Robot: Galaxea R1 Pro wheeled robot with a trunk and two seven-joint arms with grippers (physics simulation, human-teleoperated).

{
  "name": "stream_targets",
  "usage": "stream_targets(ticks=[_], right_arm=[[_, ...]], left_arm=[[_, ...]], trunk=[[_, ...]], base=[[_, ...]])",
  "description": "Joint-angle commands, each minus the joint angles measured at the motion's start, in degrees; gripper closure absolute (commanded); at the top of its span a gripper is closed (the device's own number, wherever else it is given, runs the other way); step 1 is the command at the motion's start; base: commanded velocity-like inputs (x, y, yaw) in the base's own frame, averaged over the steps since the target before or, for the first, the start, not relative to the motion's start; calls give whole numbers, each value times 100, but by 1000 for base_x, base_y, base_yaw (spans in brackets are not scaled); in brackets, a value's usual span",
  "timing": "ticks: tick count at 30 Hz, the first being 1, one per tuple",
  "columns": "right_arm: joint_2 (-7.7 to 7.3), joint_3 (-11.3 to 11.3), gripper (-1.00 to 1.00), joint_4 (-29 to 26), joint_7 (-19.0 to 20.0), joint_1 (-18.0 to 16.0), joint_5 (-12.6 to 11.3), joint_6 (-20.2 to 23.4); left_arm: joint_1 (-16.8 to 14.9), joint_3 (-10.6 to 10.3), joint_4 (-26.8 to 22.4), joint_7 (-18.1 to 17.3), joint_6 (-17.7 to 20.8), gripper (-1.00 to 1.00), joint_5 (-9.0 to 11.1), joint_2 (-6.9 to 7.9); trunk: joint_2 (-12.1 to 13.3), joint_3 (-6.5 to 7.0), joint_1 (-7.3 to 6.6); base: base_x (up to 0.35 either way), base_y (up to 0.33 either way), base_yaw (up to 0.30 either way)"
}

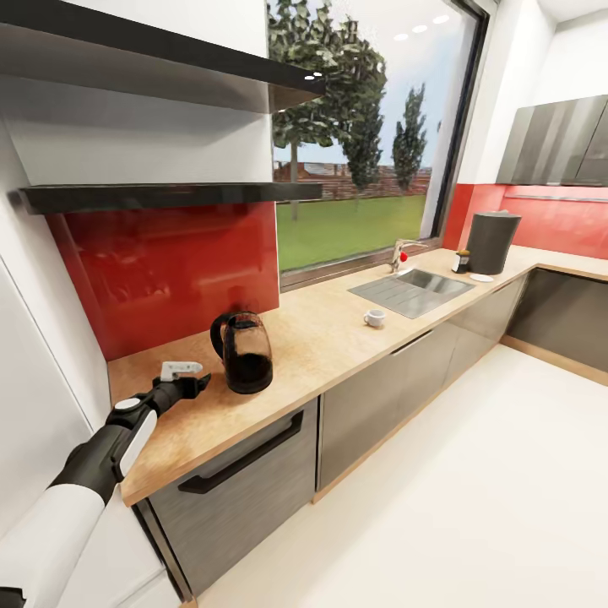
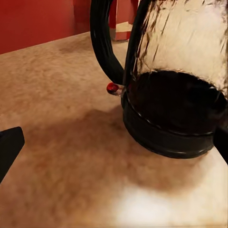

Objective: Set up a coffee station on the kitchen countertop: keep the coffee maker on the countertop, move the bottle of coffee from the kitchen shelf to the counter next to the coffee maker, place a paper coffee filter on top of the coffee maker, put the saucer next to the coffee maker with the coffee cup on the saucer, and place the electric kettle next to the coffee maker.

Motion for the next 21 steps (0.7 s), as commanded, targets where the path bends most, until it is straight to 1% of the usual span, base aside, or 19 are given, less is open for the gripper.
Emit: stream_targets(ticks=[1, 7, 15, 21], right_arm=[[1, -48, -100, 8, -15, -4, 60, -21], [1, -48, -100, 8, -15, -6, 62, -21], [1, -48, -100, 8, -14, -7, 65, -21], [1, -48, -100, 8, -15, -6, 65, -21]], left_arm=[[2, -10, -14, 5, 27, -100, 51, 7], [3, 3, -35, 15, 10, -100, 50, 12], [3, -2, -38, 21, 13, -100, 51, 4], [2, -3, -38, 25, 7, -100, 50, -1]], trunk=[[-9, -10, 2], [-9, -10, 2], [-9, -10, 2], [-9, -10, 2]], base=[[0, 0, 0], [29, 0, 0], [255, 0, 0], [166, 0, 0]])
